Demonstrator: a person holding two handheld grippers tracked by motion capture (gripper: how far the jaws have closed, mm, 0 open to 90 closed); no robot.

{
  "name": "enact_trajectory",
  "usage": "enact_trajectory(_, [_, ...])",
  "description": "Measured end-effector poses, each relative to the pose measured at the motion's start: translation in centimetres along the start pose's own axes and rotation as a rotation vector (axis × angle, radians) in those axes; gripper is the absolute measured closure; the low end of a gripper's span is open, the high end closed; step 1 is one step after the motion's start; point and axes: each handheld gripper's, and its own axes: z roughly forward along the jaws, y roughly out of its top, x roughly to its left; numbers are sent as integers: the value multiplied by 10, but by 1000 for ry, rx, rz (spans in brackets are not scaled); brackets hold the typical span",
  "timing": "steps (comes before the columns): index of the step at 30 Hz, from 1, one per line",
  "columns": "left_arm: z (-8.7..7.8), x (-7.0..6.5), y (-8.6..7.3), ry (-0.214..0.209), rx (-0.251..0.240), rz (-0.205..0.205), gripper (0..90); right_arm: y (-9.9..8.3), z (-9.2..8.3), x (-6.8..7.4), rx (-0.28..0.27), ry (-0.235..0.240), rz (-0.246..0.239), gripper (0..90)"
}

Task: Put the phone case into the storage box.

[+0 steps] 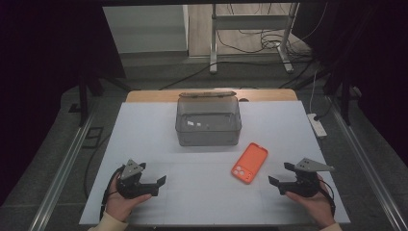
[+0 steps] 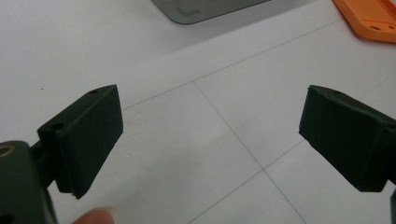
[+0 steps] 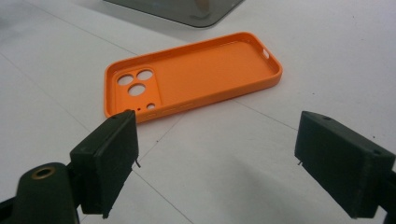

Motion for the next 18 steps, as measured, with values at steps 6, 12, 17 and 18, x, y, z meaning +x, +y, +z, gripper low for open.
enact_trajectory(6, [-1, -3, 0, 1, 11, 7, 76, 1, 0, -3, -4, 5, 8, 142])
enact_trajectory(12, [-2, -3, -1, 1, 17, 0, 84, 3, 2, -4, 4, 3, 7, 145])
enact_trajectory(17, [-5, -2, -4, -6, 17, -7, 86, 3, 3, -2, 12, -9, -4, 145])
enact_trajectory(18, [-8, -2, -3, -10, 9, -8, 87, 4, 4, -1, 14, -16, -5, 145])
